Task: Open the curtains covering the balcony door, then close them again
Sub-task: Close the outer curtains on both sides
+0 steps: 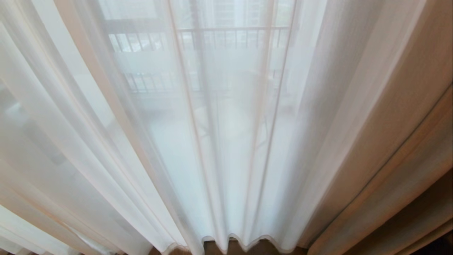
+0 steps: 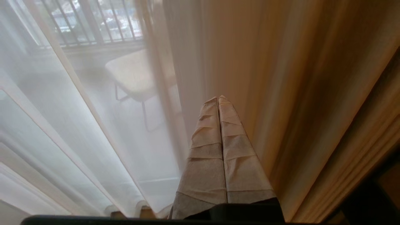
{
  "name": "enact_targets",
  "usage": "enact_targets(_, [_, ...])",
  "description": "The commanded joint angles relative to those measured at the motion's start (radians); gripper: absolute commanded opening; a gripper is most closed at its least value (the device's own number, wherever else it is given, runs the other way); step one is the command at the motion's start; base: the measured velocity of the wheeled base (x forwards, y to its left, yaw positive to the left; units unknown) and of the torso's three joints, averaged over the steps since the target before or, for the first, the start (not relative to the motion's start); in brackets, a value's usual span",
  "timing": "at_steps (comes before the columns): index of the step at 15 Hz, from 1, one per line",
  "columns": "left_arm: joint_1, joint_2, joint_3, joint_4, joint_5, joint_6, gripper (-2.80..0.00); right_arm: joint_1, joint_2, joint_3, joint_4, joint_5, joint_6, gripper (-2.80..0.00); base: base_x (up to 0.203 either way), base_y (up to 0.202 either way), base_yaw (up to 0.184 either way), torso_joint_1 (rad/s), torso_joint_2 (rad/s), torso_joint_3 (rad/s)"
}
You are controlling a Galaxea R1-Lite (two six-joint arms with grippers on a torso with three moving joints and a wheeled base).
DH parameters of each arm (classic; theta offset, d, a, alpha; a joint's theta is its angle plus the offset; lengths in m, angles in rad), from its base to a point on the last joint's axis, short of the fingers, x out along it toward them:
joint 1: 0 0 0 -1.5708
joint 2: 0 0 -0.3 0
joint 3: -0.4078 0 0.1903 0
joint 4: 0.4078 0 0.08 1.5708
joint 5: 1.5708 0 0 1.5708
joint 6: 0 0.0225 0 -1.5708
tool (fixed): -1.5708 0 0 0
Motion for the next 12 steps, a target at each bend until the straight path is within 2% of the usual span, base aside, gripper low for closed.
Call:
enact_targets(1, [0.0, 0.0, 0.0, 0.0, 0.0, 0.0, -2.8, 0.0, 0.038, -0.109, 0.03, -0.009, 0.0, -2.8, 0.0, 0.0, 0.0, 0.0, 0.0, 0.0])
enact_targets(4, [0.0, 0.0, 0.0, 0.0, 0.0, 0.0, -2.8, -0.009, 0.167, -0.233, 0.037, -0.082, -0.003, -2.8, 0.0, 0.0, 0.0, 0.0, 0.0, 0.0])
enact_targets(6, [0.0, 0.0, 0.0, 0.0, 0.0, 0.0, -2.8, -0.061, 0.281, -0.317, 0.027, -0.119, -0.004, -2.8, 0.0, 0.0, 0.0, 0.0, 0.0, 0.0])
enact_targets(8, [0.0, 0.0, 0.0, 0.0, 0.0, 0.0, -2.8, -0.224, 0.386, -0.386, -0.004, -0.115, -0.001, -2.8, 0.0, 0.0, 0.0, 0.0, 0.0, 0.0])
enact_targets(9, [0.0, 0.0, 0.0, 0.0, 0.0, 0.0, -2.8, -0.316, 0.423, -0.414, -0.017, -0.08, 0.0, -2.8, 0.0, 0.0, 0.0, 0.0, 0.0, 0.0])
enact_targets(10, [0.0, 0.0, 0.0, 0.0, 0.0, 0.0, -2.8, -0.407, 0.451, -0.44, -0.026, -0.012, 0.001, -2.8, 0.0, 0.0, 0.0, 0.0, 0.0, 0.0])
enact_targets(11, [0.0, 0.0, 0.0, 0.0, 0.0, 0.0, -2.8, -0.497, 0.476, -0.468, -0.032, 0.077, 0.002, 0.0, 0.0, 0.0, 0.0, 0.0, 0.0, 0.0])
enact_targets(12, [0.0, 0.0, 0.0, 0.0, 0.0, 0.0, -2.8, -0.573, 0.502, -0.498, -0.037, 0.153, 0.002, 0.0, 0.0, 0.0, 0.0, 0.0, 0.0, 0.0])
